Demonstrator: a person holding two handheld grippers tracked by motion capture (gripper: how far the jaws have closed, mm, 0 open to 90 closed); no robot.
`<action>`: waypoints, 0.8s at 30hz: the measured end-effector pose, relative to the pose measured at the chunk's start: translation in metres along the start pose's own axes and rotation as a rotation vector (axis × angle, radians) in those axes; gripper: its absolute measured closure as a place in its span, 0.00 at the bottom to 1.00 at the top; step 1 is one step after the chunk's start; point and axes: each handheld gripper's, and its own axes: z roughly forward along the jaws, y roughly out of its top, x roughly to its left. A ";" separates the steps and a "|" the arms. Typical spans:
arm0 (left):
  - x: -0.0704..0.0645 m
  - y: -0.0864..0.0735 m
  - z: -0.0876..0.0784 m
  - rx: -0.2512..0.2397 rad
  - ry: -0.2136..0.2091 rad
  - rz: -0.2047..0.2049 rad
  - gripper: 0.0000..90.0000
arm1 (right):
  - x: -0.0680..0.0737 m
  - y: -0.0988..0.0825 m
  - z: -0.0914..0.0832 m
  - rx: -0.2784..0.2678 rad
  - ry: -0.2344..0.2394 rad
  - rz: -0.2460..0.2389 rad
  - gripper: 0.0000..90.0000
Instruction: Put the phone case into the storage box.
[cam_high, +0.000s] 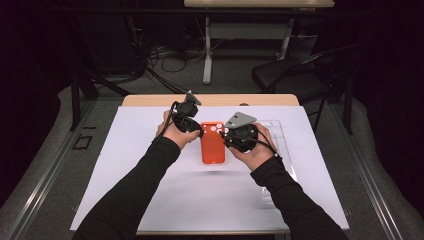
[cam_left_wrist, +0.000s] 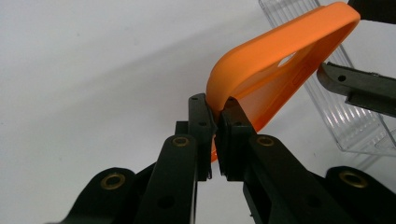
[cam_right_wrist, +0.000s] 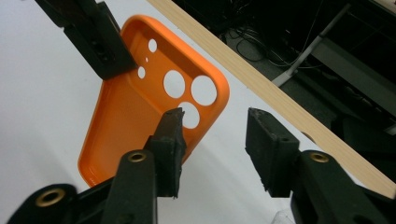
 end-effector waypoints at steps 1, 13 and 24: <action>0.000 0.000 0.001 0.002 0.005 0.001 0.95 | 0.000 0.001 0.000 0.001 -0.004 -0.006 0.66; -0.007 0.001 0.007 0.024 0.013 0.014 0.95 | 0.004 0.004 0.004 0.016 -0.029 -0.033 0.78; -0.009 0.000 0.009 0.032 0.019 0.022 0.95 | 0.002 0.007 0.006 0.050 -0.025 0.011 0.84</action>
